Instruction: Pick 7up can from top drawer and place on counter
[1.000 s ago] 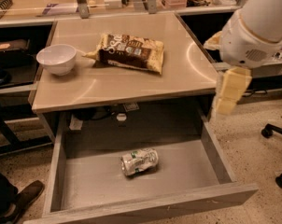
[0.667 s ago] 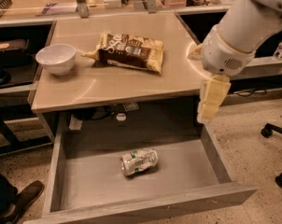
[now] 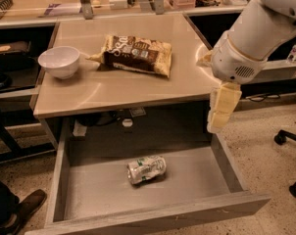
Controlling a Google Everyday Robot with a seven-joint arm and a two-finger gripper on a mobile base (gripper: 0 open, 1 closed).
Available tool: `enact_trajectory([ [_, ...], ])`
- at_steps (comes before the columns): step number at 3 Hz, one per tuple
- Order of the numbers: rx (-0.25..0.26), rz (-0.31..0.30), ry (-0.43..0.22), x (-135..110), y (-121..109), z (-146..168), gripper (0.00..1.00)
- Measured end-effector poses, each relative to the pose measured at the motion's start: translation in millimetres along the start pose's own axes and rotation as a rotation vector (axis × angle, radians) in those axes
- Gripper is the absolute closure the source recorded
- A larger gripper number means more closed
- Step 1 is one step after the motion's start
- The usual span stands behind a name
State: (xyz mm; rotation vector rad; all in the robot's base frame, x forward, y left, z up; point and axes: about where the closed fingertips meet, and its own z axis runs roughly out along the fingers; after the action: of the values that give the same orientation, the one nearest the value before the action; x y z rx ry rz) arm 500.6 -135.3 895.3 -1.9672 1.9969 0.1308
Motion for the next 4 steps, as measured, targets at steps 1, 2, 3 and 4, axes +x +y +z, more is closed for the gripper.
enact_trajectory([
  [1,-0.031,0.023,-0.024,-12,12,33,0.00],
  [2,-0.061,0.052,-0.046,-24,23,67,0.00],
  [3,-0.106,0.060,-0.084,-39,38,96,0.00],
  [4,-0.108,0.059,-0.084,-39,39,97,0.00],
])
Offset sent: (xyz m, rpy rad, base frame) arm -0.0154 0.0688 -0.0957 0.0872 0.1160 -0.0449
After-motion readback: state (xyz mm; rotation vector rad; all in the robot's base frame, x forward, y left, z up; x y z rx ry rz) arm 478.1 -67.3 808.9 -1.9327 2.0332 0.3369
